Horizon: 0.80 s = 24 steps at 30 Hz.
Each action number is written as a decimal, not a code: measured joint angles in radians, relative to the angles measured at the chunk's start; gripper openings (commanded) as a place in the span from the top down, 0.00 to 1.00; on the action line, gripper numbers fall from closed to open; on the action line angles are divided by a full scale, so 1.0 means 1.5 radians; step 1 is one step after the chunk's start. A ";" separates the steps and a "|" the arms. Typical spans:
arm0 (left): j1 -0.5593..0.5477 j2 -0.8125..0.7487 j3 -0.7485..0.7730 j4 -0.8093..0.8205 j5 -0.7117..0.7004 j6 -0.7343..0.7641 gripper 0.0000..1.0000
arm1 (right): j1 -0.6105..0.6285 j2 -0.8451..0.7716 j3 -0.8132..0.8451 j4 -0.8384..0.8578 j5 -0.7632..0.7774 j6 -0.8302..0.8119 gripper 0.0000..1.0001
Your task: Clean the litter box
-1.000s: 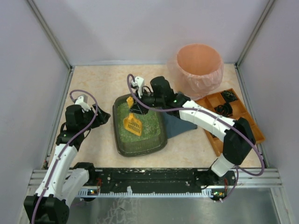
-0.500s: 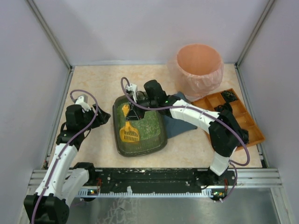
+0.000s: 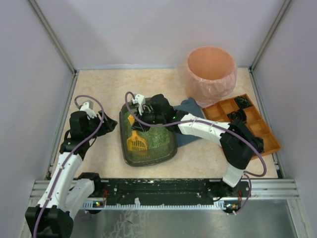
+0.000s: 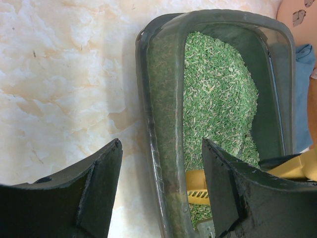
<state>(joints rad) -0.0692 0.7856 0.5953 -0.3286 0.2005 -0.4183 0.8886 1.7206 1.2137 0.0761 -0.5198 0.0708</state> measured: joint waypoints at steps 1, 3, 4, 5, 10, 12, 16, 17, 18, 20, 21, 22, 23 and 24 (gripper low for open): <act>0.000 0.000 0.000 0.000 0.000 0.000 0.29 | 0.002 -0.004 -0.005 0.003 0.020 -0.001 1.00; 0.000 0.000 0.000 0.000 0.000 0.000 0.29 | 0.007 -0.016 -0.013 0.006 0.065 -0.005 1.00; 0.000 0.000 0.000 0.000 0.000 0.000 0.29 | 0.009 -0.023 -0.017 0.007 0.083 -0.008 1.00; 0.000 0.000 0.000 0.000 0.000 0.000 0.29 | 0.011 -0.031 -0.020 0.009 0.108 -0.012 1.00; 0.000 0.000 0.000 0.000 0.000 0.000 0.29 | 0.012 -0.048 -0.028 0.031 0.228 -0.032 1.00; 0.000 0.000 0.000 0.000 0.000 0.000 0.29 | 0.013 -0.048 -0.028 0.034 0.269 -0.033 1.00; 0.000 0.000 0.000 0.000 0.000 0.000 0.29 | 0.014 -0.048 -0.028 0.042 0.341 -0.031 1.00; 0.000 0.000 0.000 0.000 0.000 0.000 0.29 | 0.014 -0.048 -0.028 0.045 0.354 -0.029 1.00; 0.000 0.000 0.000 0.000 0.000 0.000 0.29 | 0.014 -0.050 -0.028 0.046 0.372 -0.029 1.00; 0.000 0.000 0.000 0.000 0.000 0.000 0.29 | 0.015 -0.058 -0.029 0.046 0.399 -0.029 1.00; 0.000 0.000 0.000 0.000 0.001 0.000 0.29 | 0.015 -0.067 -0.032 0.046 0.413 -0.030 1.00; 0.000 0.000 0.000 0.000 0.001 0.000 0.29 | 0.015 -0.077 -0.033 0.044 0.427 -0.032 1.00; 0.000 0.000 0.000 0.000 0.001 0.000 0.29 | 0.014 -0.087 -0.036 0.044 0.437 -0.035 1.00; 0.000 0.000 0.000 0.000 0.001 0.000 0.29 | 0.014 -0.101 -0.038 0.040 0.451 -0.038 1.00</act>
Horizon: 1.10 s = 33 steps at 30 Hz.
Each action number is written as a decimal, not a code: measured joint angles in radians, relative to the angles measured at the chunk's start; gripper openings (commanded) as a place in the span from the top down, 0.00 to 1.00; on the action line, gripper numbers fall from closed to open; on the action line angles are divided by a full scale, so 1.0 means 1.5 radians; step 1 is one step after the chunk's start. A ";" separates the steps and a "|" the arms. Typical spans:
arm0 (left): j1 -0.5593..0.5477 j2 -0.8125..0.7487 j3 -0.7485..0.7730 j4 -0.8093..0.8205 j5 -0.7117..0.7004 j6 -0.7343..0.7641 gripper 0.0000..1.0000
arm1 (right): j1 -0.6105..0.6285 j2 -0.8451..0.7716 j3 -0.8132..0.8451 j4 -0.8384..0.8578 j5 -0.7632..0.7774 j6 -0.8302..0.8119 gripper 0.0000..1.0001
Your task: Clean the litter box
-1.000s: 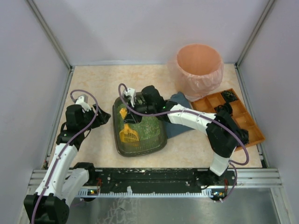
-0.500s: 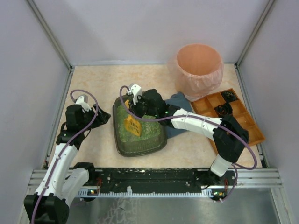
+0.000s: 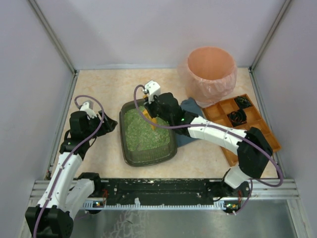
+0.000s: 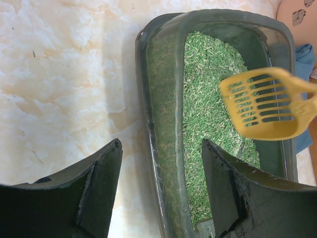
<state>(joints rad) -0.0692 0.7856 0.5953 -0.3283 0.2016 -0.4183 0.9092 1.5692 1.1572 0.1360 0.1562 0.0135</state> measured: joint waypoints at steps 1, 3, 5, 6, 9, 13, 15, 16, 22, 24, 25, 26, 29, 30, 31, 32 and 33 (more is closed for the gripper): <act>0.000 0.000 0.000 0.000 0.000 0.000 0.29 | -0.001 -0.012 -0.001 -0.003 0.010 -0.003 1.00; 0.000 0.000 0.000 0.000 0.001 0.000 0.29 | -0.003 -0.039 -0.003 -0.010 0.024 -0.007 1.00; 0.000 0.000 0.000 0.000 0.001 0.000 0.29 | -0.006 -0.063 -0.003 -0.016 0.028 -0.006 1.00; 0.000 0.000 0.000 0.000 0.001 0.000 0.29 | -0.006 -0.073 -0.003 -0.018 0.027 -0.003 1.00; 0.000 0.000 -0.001 0.001 0.002 0.000 0.29 | -0.006 -0.090 -0.003 -0.026 0.024 0.007 1.00; 0.000 0.000 -0.003 0.005 0.008 0.000 0.29 | -0.007 -0.091 -0.003 -0.054 0.010 0.018 1.00; 0.000 0.000 -0.004 0.007 0.010 0.000 0.29 | -0.008 -0.091 -0.003 -0.069 -0.014 0.024 1.00; 0.000 0.001 -0.004 0.008 0.012 0.000 0.29 | -0.008 -0.091 -0.003 -0.074 -0.031 0.027 1.00; 0.000 0.005 -0.004 0.009 0.018 0.000 0.29 | -0.010 -0.072 0.001 -0.081 -0.177 0.070 1.00; 0.000 0.005 -0.004 0.009 0.019 0.000 0.29 | -0.010 -0.052 0.003 -0.073 -0.229 0.087 1.00; 0.000 0.005 -0.004 0.009 0.019 0.000 0.29 | -0.010 -0.039 0.003 -0.071 -0.251 0.096 1.00; 0.000 0.005 -0.004 0.009 0.019 0.000 0.29 | -0.010 -0.029 0.003 -0.069 -0.268 0.103 1.00; 0.000 0.005 -0.004 0.010 0.019 0.000 0.29 | -0.010 0.007 0.003 -0.067 -0.319 0.120 1.00; 0.000 0.006 -0.004 0.010 0.019 0.000 0.29 | -0.010 0.018 0.003 -0.064 -0.337 0.126 1.00; 0.000 0.006 -0.004 0.010 0.019 0.000 0.29 | -0.010 0.026 0.003 -0.061 -0.351 0.130 1.00; 0.000 0.006 -0.004 0.010 0.019 0.000 0.29 | -0.010 0.033 0.003 -0.054 -0.368 0.135 1.00; 0.000 0.007 -0.004 0.010 0.019 0.000 0.29 | -0.011 0.039 0.002 -0.042 -0.387 0.142 1.00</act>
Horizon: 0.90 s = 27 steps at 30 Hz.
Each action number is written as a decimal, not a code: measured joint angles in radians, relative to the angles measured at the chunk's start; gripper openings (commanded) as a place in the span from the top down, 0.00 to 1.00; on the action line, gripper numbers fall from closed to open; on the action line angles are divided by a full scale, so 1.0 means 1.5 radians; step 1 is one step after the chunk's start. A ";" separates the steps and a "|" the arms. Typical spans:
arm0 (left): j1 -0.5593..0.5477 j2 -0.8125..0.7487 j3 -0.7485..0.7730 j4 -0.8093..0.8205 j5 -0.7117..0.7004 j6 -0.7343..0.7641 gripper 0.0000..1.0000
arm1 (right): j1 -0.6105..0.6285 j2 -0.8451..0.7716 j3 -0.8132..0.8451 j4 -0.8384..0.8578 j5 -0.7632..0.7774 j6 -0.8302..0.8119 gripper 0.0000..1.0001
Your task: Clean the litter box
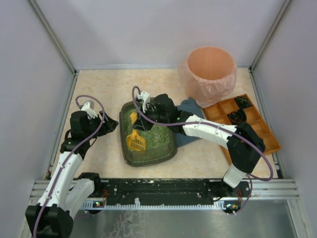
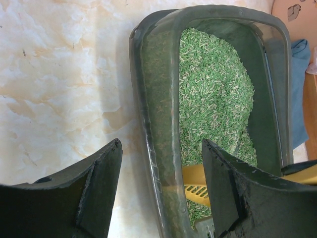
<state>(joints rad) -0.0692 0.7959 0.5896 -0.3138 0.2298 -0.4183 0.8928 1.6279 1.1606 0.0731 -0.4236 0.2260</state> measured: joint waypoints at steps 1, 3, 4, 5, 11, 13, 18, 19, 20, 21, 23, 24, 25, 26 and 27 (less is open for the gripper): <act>0.000 0.001 0.000 0.000 0.000 0.000 0.29 | -0.001 0.004 0.000 0.013 -0.016 0.006 1.00; 0.000 0.001 0.000 0.000 0.000 0.000 0.29 | -0.002 0.009 -0.001 0.044 -0.042 0.016 1.00; 0.000 0.001 0.000 0.000 0.000 0.000 0.29 | -0.003 0.012 -0.002 0.063 -0.050 0.022 1.00; 0.000 0.001 0.000 0.000 0.000 0.000 0.29 | -0.004 0.013 -0.007 0.085 -0.053 0.027 1.00; 0.000 0.001 0.000 0.000 0.000 0.000 0.29 | -0.003 0.013 -0.048 0.157 -0.011 0.039 1.00; 0.000 0.001 0.000 0.000 0.000 0.000 0.29 | -0.001 0.013 -0.055 0.163 0.014 0.036 1.00; 0.000 0.001 0.000 0.000 0.000 0.000 0.29 | 0.017 0.031 -0.056 0.168 0.098 0.004 1.00; 0.000 0.001 0.000 0.000 0.000 0.000 0.29 | 0.022 0.034 -0.053 0.167 0.117 -0.004 1.00; 0.000 0.001 0.000 0.000 0.000 0.000 0.29 | 0.027 0.035 -0.047 0.158 0.136 -0.011 1.00; 0.000 0.001 0.000 0.000 0.000 0.000 0.29 | 0.033 0.035 -0.040 0.148 0.157 -0.018 1.00; 0.000 0.001 0.000 0.000 0.000 0.000 0.29 | 0.046 0.038 -0.025 0.126 0.201 -0.036 1.00; 0.000 0.001 0.000 0.000 0.000 0.000 0.29 | 0.051 0.039 -0.018 0.116 0.221 -0.043 1.00; 0.000 0.001 0.000 0.000 0.000 0.000 0.29 | 0.056 0.040 -0.010 0.107 0.245 -0.051 1.00; 0.000 0.001 0.000 0.000 0.000 0.000 0.29 | 0.064 0.041 -0.004 0.099 0.269 -0.059 1.00; 0.000 0.001 0.000 0.000 0.000 0.000 0.29 | 0.069 0.041 0.000 0.091 0.290 -0.065 1.00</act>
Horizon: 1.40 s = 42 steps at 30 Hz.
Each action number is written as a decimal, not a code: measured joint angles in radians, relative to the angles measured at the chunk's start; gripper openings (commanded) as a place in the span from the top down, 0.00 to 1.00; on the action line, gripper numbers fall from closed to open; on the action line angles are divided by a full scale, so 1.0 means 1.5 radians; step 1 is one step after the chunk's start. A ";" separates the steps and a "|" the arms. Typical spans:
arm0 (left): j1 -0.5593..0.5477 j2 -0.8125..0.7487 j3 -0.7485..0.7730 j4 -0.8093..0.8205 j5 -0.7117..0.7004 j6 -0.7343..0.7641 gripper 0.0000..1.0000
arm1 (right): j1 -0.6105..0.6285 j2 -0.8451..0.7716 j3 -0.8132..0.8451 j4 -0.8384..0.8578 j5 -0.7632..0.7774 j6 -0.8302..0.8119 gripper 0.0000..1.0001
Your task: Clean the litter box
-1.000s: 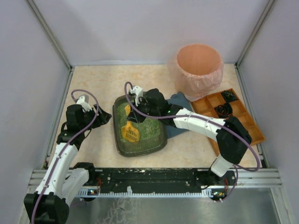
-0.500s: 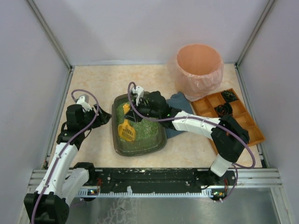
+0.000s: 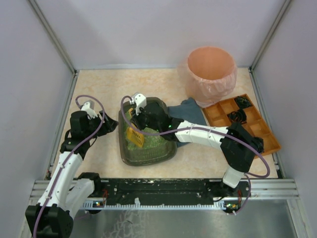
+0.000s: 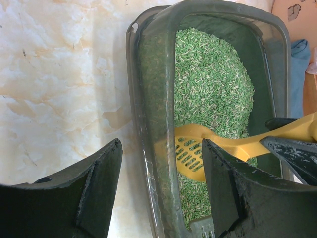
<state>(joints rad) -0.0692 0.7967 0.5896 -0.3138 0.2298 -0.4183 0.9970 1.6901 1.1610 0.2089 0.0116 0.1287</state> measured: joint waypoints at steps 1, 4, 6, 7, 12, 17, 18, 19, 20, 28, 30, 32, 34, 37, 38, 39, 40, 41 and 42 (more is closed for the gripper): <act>0.000 0.000 0.000 0.000 0.000 0.000 0.29 | 0.005 0.000 0.003 -0.006 0.021 -0.006 1.00; 0.000 0.000 0.000 0.000 0.000 0.000 0.29 | 0.011 0.000 0.011 -0.021 0.078 -0.017 1.00; 0.000 0.000 0.000 0.000 0.000 0.000 0.29 | 0.011 0.000 0.014 -0.026 0.113 -0.022 1.00; 0.000 0.000 0.000 0.000 0.000 0.000 0.29 | 0.011 0.000 0.014 -0.026 0.127 -0.023 1.00; 0.000 0.000 0.000 0.000 0.000 0.000 0.29 | 0.012 0.000 0.016 -0.034 0.176 -0.024 1.00; 0.000 0.001 0.000 0.000 0.005 0.000 0.30 | 0.012 -0.017 0.016 -0.055 0.199 -0.026 1.00; 0.000 0.001 0.000 0.000 0.007 0.000 0.29 | 0.011 -0.023 0.016 -0.058 0.204 -0.028 1.00; 0.000 0.002 0.000 0.001 0.009 0.001 0.30 | 0.010 -0.028 0.016 -0.063 0.211 -0.029 1.00; 0.000 0.003 0.000 0.001 0.013 0.002 0.30 | 0.009 -0.035 0.016 -0.068 0.218 -0.032 1.00; 0.000 0.015 -0.001 0.007 0.058 0.009 0.32 | -0.019 -0.081 0.016 -0.104 0.204 -0.037 1.00; 0.000 0.015 -0.001 0.003 0.069 0.005 0.32 | -0.027 -0.092 0.016 -0.110 0.187 -0.037 1.00; 0.000 0.014 -0.001 -0.003 0.080 -0.006 0.33 | -0.032 -0.106 0.007 -0.111 0.172 -0.036 1.00; 0.000 0.014 -0.002 -0.006 0.092 -0.025 0.34 | -0.034 -0.120 -0.007 -0.111 0.161 -0.031 1.00; 0.000 0.013 -0.007 -0.014 0.104 -0.051 0.35 | -0.034 -0.143 -0.027 -0.112 0.142 -0.023 1.00; 0.000 0.013 -0.008 -0.019 0.105 -0.056 0.36 | -0.034 -0.149 -0.030 -0.113 0.138 -0.020 1.00; -0.001 0.012 -0.009 -0.025 0.106 -0.061 0.36 | -0.034 -0.153 -0.032 -0.112 0.135 -0.018 1.00; -0.002 0.011 -0.009 -0.032 0.106 -0.069 0.36 | -0.034 -0.158 -0.033 -0.113 0.133 -0.016 1.00; -0.003 0.009 -0.009 -0.037 0.106 -0.073 0.36 | -0.034 -0.162 -0.034 -0.112 0.131 -0.014 1.00; -0.006 0.004 -0.009 -0.043 0.106 -0.077 0.36 | -0.034 -0.166 -0.035 -0.111 0.130 -0.011 1.00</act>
<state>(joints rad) -0.0788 0.8032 0.5766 -0.3790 0.3882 -0.5339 0.9459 1.4418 1.1084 0.0422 0.2070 0.1120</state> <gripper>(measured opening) 0.641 0.179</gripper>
